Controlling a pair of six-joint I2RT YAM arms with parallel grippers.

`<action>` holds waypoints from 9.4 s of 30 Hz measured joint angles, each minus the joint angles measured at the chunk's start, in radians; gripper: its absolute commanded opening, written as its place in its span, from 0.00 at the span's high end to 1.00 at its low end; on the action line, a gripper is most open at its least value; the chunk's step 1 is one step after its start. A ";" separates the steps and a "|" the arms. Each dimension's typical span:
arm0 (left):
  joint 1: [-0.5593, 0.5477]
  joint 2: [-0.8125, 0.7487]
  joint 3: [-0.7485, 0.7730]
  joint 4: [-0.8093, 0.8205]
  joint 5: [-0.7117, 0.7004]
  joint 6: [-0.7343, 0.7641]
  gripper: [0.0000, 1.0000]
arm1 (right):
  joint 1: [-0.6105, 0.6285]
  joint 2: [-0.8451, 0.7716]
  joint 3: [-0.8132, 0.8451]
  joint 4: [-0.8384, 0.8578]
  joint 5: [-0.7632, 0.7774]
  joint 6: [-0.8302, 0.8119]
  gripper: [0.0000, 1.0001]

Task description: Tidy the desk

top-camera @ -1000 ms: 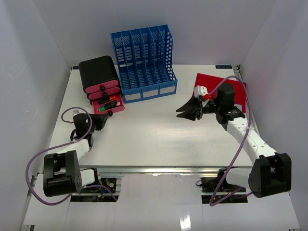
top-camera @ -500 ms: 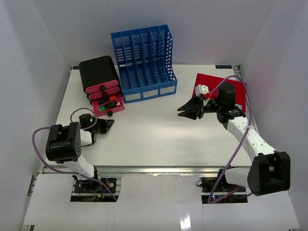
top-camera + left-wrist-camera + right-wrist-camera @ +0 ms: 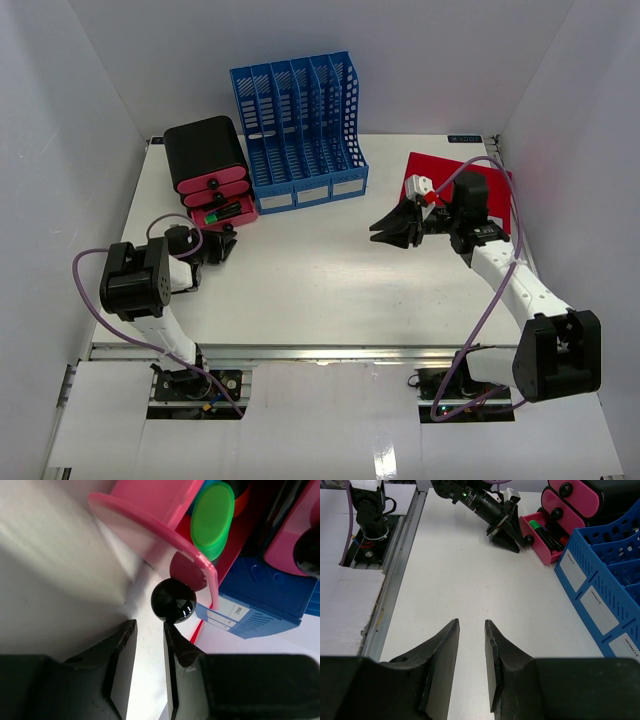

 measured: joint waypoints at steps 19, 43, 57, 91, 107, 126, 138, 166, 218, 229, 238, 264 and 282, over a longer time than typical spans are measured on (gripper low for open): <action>0.031 0.139 0.210 -0.041 -0.013 0.040 0.57 | -0.037 0.046 0.000 -0.006 0.007 -0.014 0.67; 0.055 -0.299 -0.120 0.018 0.234 0.270 0.17 | -0.048 0.334 0.207 -0.388 0.758 -0.393 0.16; 0.225 -0.649 -0.068 -0.362 0.487 0.483 0.02 | -0.018 0.684 0.426 -0.412 1.268 -0.759 0.20; -0.074 -0.706 -0.095 -0.279 0.649 0.460 0.02 | -0.010 0.487 0.240 -0.418 1.168 -0.761 0.92; -0.585 -0.413 0.091 -0.198 0.265 0.287 0.02 | -0.009 -0.008 0.003 -0.636 0.848 -0.691 0.92; -0.865 0.174 0.552 -0.178 0.013 0.033 0.05 | 0.049 -0.276 -0.090 -0.742 0.701 -0.698 0.92; -0.872 0.233 0.601 -0.159 -0.005 -0.073 0.81 | 0.097 -0.310 -0.140 -0.708 0.747 -0.704 0.91; -0.916 0.233 0.878 -0.217 0.064 -0.069 1.00 | 0.109 -0.483 -0.115 -0.755 0.747 -0.687 0.13; -0.829 0.348 1.328 -0.524 0.074 -0.041 0.22 | 0.151 -0.423 -0.158 -0.108 1.289 -0.663 0.92; -0.792 0.169 1.328 -0.640 0.073 0.146 0.17 | 0.128 -0.422 -0.018 -0.184 1.203 -0.537 0.92; -0.660 -0.145 1.197 -0.770 0.011 0.381 0.10 | 0.106 -0.319 0.149 -0.262 1.142 -0.394 0.92; -0.655 -1.038 0.352 -1.011 -0.380 0.748 0.02 | 0.101 0.156 0.895 -0.186 0.931 0.172 0.92; -0.655 -1.264 0.181 -1.043 -0.465 0.675 0.02 | 0.101 0.410 1.049 -0.019 1.029 0.418 0.92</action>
